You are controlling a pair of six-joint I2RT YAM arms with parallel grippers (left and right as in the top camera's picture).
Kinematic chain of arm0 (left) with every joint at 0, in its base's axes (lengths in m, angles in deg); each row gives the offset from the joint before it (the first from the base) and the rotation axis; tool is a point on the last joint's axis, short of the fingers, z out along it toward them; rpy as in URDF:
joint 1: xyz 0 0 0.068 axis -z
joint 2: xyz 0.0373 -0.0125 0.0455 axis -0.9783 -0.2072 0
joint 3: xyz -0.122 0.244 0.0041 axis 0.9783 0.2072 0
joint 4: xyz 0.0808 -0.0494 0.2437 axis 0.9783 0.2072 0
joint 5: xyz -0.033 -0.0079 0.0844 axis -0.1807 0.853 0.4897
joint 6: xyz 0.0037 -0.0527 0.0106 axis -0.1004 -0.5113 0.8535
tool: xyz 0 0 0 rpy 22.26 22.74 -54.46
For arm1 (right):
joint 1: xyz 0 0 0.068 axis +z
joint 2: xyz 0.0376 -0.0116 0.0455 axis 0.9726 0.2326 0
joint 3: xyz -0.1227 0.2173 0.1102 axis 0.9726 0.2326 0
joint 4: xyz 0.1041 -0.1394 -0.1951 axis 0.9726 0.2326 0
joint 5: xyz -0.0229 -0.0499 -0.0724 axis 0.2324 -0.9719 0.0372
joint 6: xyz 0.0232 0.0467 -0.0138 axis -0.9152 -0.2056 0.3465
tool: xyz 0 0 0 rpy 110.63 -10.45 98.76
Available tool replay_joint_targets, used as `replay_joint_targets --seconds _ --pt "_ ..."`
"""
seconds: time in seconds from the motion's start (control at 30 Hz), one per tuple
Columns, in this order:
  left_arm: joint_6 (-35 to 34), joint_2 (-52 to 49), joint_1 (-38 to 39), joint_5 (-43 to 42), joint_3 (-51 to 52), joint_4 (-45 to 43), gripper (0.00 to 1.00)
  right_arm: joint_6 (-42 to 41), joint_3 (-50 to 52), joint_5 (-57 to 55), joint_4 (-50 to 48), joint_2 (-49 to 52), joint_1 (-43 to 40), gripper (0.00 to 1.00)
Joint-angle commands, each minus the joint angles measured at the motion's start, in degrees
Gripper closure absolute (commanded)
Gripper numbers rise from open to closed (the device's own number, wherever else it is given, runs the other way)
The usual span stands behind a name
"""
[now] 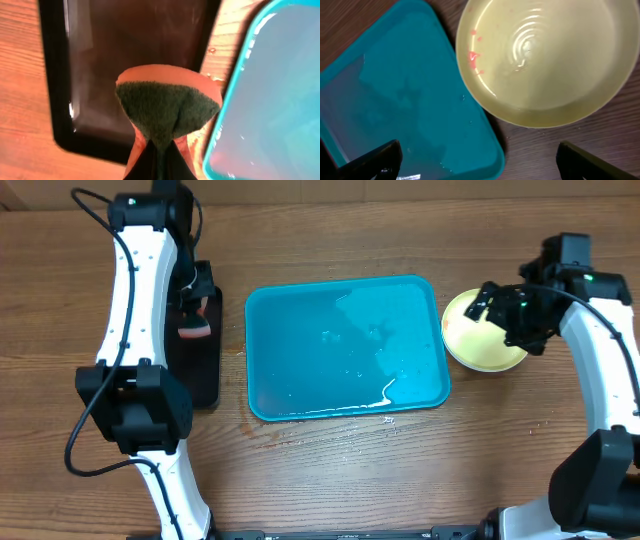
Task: Clean dirty plates on tray and stack at the side
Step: 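Place the sponge on the black tray with the left gripper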
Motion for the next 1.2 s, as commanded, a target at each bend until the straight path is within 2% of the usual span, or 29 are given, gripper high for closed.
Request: replay_joint_targets --seconds 0.0,0.2,0.53,0.57,0.6,0.73,0.8,1.0,1.17 --pt "1.86 1.25 -0.44 2.97 7.78 -5.03 0.96 0.66 -0.94 0.46 -0.5 -0.59 1.51 0.0" --pt "5.05 1.25 -1.68 2.99 17.92 -16.76 0.96 0.87 -0.94 0.44 -0.04 -0.59 1.7 0.0" --pt "10.03 1.25 -4.9 0.61 20.57 -23.69 0.96 1.09 -0.94 0.46 0.0 -0.59 1.68 0.0" --pt "10.16 1.25 -4.9 0.31 20.85 -23.89 0.91 1.09 -0.94 0.46 -0.02 -0.59 1.68 0.0" --pt "10.16 1.22 -4.9 -0.02 21.2 -23.87 0.8 1.09 -0.94 0.46 -0.04 -0.59 1.68 0.0" --pt "10.12 1.22 -4.7 -0.22 22.43 -23.41 0.46 1.18 -0.94 0.44 -0.07 -0.59 1.68 0.0" --pt "10.05 1.25 -4.72 -0.24 22.45 -22.95 0.25 1.42 -0.94 0.46 0.0 -0.59 1.68 0.0" --pt "7.96 2.49 -4.79 -1.31 19.23 -19.82 0.23 1.7 -0.94 0.52 0.0 -0.59 1.68 0.0" --pt "8.0 8.9 -4.68 -5.33 14.01 -16.9 0.23 1.7 -0.98 0.72 0.85 -0.63 1.68 0.0"
